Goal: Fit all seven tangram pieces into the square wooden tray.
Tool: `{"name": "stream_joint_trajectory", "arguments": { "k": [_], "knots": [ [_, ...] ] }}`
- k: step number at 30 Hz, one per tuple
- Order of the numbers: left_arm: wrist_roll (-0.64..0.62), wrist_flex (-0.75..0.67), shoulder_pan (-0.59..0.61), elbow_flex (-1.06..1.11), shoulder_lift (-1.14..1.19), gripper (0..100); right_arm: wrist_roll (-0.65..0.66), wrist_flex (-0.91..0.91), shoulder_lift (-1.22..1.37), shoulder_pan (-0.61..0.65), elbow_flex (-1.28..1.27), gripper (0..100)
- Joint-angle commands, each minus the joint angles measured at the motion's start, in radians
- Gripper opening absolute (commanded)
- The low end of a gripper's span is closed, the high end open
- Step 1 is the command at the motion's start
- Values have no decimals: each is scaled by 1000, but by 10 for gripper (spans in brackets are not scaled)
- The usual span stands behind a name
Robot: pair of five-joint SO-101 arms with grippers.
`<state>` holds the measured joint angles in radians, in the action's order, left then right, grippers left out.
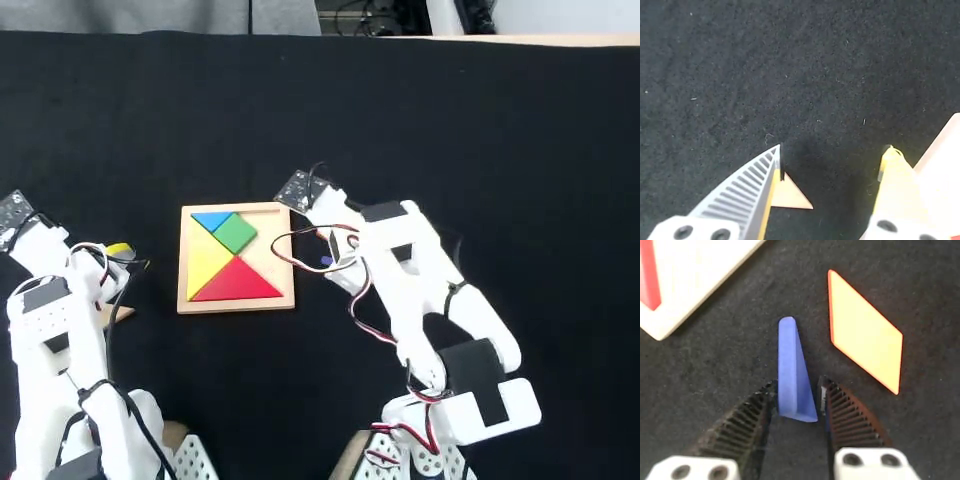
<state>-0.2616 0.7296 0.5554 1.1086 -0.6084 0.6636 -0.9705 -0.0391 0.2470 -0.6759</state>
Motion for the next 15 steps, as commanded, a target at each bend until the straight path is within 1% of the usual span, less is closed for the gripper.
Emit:
{"name": "stream_joint_trajectory", "arguments": {
  "k": [1,4,11,15],
  "knots": [
    [-6,-15,8,-10,-25,310,-12,-8,-22,-43,65,132],
    [-6,-15,8,-8,-26,310,-12,-8,-50,-69,68,130],
    [-6,-15,8,-8,-28,310,-11,0,-173,-69,5,129],
    [-6,-15,8,-8,-28,310,-3,8,-176,-14,-19,129]
  ]
}}
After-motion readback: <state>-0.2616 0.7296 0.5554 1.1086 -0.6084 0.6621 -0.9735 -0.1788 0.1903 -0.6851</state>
